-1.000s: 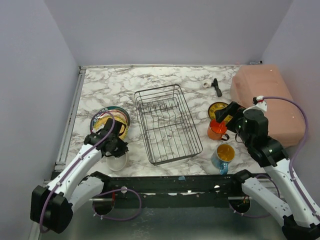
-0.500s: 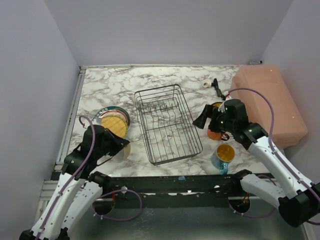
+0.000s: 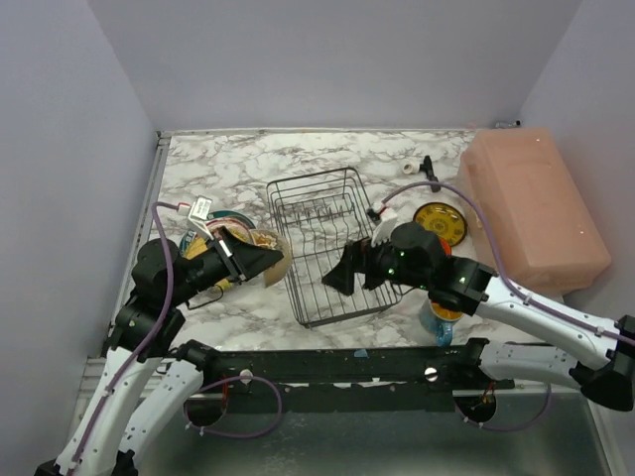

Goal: Load the mixed dishes into the dish rack

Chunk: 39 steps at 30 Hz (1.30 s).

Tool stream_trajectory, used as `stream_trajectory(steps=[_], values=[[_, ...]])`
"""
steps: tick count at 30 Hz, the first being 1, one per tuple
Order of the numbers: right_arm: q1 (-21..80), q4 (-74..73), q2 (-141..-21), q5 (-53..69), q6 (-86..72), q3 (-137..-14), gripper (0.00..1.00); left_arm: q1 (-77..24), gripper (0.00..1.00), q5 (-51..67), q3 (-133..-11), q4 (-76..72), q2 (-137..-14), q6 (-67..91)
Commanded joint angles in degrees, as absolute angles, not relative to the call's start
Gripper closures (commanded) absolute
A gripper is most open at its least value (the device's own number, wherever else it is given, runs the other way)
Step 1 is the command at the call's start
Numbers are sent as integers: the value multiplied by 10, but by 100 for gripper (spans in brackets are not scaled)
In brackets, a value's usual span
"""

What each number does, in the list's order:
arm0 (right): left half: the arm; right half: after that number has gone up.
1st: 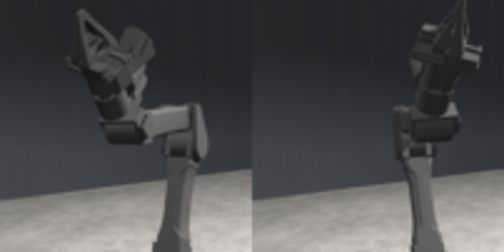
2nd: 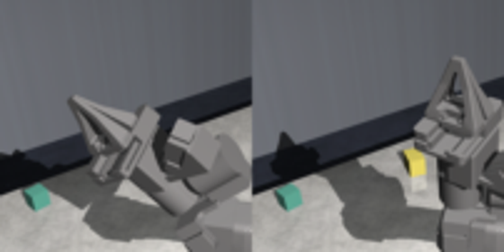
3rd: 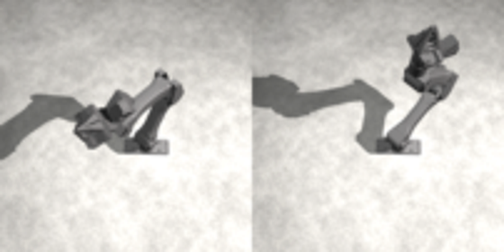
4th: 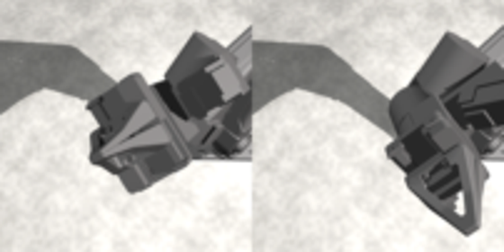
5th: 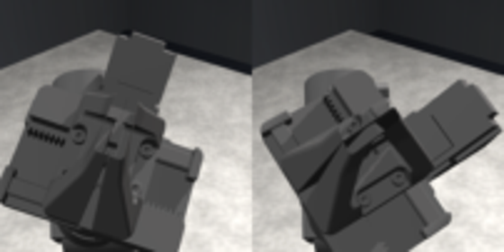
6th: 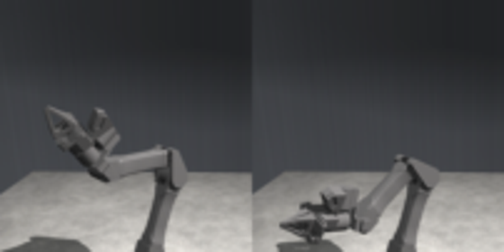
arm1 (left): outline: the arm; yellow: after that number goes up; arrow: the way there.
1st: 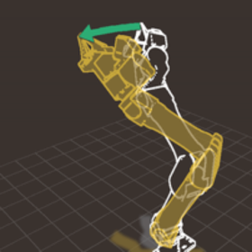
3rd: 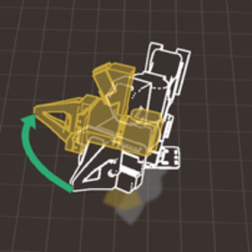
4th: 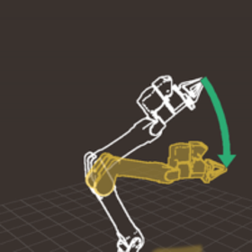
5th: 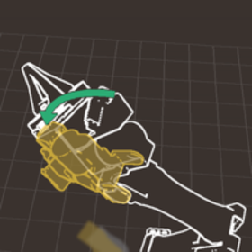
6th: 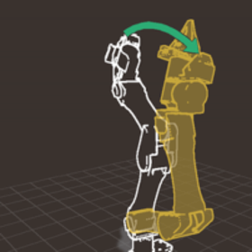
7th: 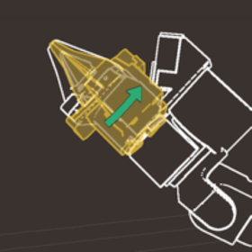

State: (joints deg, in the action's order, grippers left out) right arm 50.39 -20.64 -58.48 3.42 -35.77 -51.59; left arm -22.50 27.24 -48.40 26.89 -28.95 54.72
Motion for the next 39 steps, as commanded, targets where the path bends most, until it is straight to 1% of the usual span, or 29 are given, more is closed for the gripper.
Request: stream_trajectory(steps=[1,5,9,12,17,27,31,33,37,39], values=[[646,-71,-613,-57,-326,-537,0,-223,100,412,-434,61,-310,657],[700,-32,-646,-84,-298,-556,0,-224,100,433,-384,-17,-325,721],[731,-6,-657,-128,-287,-559,0,-224,100,437,-363,-13,-337,722],[753,-6,-664,-188,-288,-562,0,-224,100,432,-351,-20,-341,730],[784,-54,-693,-311,-312,-591,0,-225,100,409,-347,-15,-347,739],[820,-92,-760,-411,-317,-650,0,-225,100,402,-353,-6,-386,745],[829,-120,-788,-436,-326,-675,7,-226,100,390,-356,-4,-386,746],[830,-127,-796,-441,-328,-682,12,-226,100,388,-357,-1,-387,746],[833,-131,-800,-451,-332,-684,16,-226,100,382,-355,-1,-392,749],[833,-126,-798,-449,-329,-680,23,-227,100,378,-353,-1,-393,754]])
